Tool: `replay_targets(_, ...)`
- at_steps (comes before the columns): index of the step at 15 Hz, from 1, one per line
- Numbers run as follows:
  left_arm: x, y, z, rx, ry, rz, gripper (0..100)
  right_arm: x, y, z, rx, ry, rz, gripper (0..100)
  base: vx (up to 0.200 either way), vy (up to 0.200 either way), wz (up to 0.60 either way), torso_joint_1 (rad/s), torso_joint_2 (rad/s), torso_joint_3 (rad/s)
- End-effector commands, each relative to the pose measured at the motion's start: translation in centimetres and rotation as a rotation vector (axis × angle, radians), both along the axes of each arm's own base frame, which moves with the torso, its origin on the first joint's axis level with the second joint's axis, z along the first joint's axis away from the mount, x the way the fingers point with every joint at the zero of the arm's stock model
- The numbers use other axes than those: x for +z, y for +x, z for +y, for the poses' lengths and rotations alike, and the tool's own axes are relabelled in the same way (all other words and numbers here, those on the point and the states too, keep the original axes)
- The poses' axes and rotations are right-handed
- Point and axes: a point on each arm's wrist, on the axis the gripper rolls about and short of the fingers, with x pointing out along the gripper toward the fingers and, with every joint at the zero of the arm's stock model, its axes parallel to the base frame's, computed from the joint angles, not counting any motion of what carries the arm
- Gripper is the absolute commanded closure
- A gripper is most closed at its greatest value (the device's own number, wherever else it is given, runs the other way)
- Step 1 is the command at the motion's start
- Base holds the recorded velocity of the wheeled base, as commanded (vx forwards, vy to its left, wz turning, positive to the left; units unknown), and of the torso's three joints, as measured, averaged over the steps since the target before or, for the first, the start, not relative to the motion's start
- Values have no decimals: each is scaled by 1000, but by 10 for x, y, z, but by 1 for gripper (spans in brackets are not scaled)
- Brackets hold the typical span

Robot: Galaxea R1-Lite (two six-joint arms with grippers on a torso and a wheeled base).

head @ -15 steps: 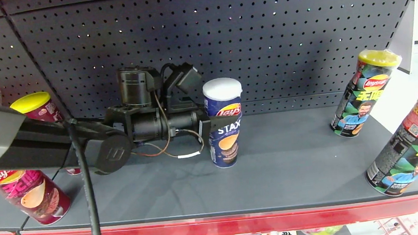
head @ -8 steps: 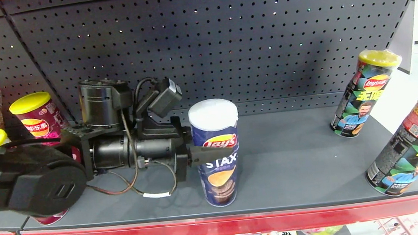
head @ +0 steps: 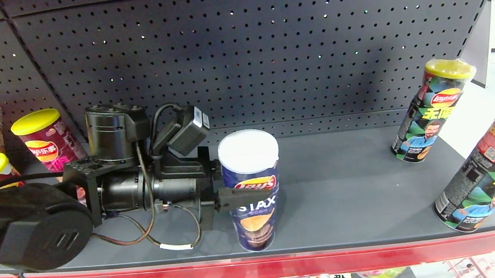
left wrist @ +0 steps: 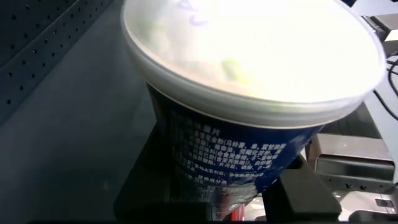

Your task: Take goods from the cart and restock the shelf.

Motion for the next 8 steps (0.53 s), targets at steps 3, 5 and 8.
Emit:
replay_targets(3, 1, -5, 0, -34, -8, 8, 100, 1, 0, 0, 3, -1, 1, 100, 0, 0, 0, 0, 0, 0)
replay_targets(5, 0, -6, 0, -39, -8, 9, 100, 1, 0, 0, 3, -1, 1, 100, 0, 0, 0, 0, 0, 0)
replay_targets(8, -5, -8, 1, -44, 3, 19, 100, 1, 0, 0, 3, -1, 1, 100, 0, 0, 0, 0, 0, 0)
